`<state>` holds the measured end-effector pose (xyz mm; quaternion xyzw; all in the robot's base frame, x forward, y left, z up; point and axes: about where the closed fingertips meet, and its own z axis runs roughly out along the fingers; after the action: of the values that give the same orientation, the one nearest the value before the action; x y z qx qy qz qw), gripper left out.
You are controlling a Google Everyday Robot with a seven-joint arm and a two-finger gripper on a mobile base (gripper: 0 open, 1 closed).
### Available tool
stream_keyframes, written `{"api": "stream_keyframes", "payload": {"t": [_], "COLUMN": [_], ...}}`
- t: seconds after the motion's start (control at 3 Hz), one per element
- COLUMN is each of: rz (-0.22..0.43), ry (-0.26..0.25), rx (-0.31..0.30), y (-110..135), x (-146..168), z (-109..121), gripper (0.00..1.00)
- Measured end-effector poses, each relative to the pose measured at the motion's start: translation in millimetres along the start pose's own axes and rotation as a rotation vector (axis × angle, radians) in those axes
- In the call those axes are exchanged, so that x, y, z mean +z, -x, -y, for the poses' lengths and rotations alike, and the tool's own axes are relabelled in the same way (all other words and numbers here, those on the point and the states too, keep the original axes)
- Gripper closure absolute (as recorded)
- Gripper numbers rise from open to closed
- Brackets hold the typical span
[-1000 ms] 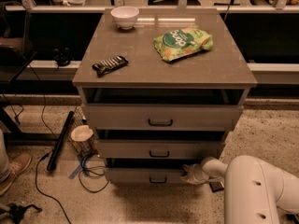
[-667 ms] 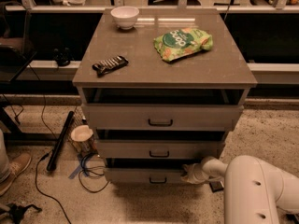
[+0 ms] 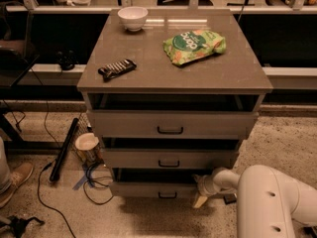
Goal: Open bottom drawer
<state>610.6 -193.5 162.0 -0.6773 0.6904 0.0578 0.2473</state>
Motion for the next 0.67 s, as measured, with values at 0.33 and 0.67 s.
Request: {"api": "stream_keyframes", "payload": {"t": [0.33,0.67], "rz": [0.0,-0.018], "ry": [0.0,0.043], "rx": [0.0,-0.005], "y": [0.0,4.0], "x": [0.0,1.3], "z": [0.0,-5.3], "gripper": [0.0,0.0]}}
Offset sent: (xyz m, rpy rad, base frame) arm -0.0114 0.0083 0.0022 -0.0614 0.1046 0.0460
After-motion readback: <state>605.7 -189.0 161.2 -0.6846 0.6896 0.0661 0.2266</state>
